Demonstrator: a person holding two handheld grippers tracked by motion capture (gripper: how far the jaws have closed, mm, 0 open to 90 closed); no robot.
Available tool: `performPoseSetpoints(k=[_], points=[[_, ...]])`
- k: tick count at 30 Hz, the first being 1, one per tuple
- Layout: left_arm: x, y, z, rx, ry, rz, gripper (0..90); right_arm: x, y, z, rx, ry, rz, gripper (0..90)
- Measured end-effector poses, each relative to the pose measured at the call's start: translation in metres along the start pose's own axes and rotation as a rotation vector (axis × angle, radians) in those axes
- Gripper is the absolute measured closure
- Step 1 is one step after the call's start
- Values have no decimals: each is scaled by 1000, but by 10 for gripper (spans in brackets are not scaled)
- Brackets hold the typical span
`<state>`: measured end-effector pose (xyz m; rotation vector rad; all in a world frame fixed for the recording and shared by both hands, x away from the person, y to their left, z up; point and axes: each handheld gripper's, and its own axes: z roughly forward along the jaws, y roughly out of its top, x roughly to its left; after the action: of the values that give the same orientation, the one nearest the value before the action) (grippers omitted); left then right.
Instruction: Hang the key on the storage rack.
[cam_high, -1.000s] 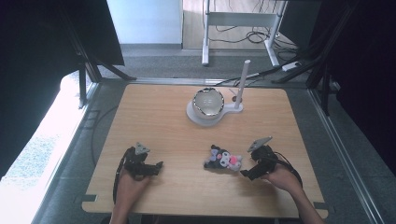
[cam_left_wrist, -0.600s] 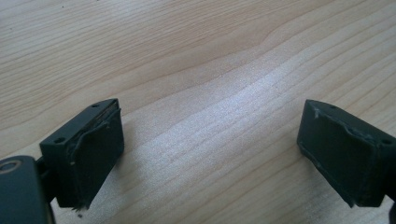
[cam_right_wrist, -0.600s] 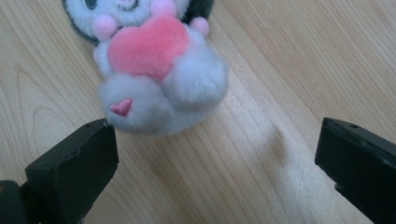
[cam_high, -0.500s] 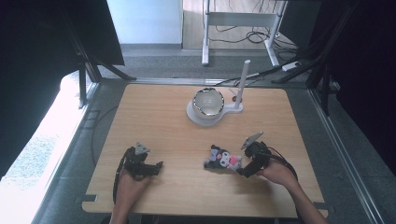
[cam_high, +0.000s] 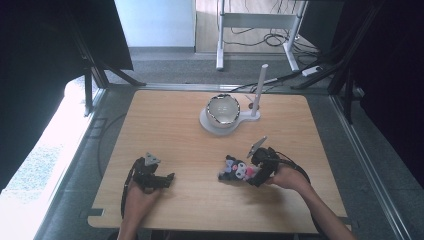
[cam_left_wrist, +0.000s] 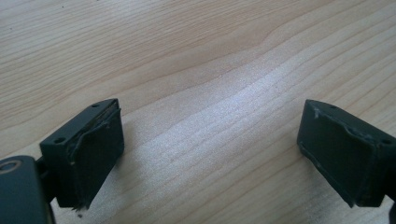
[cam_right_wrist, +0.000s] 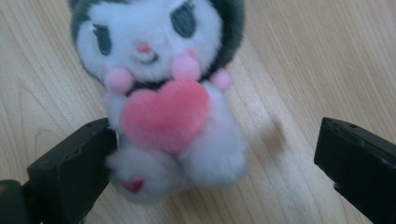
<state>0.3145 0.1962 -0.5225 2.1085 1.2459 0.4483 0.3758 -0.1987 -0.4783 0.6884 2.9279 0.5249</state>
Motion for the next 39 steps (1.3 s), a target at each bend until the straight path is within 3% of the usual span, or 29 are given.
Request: performPoseSetpoints(k=[9,19,25,30,39], points=[[0,0,0,0,0,0,72,4,19,9,75,24,-69,49],[0,0,0,0,0,0,72,10,41,17,198,47,-159,224],[0,0,0,0,0,0,72,15,51,22,267,58,-190,361],[0,0,0,0,1,1,72,16,53,21,286,47,-189,412],[0,0,0,0,1,1,72,9,53,5,251,41,-167,426]])
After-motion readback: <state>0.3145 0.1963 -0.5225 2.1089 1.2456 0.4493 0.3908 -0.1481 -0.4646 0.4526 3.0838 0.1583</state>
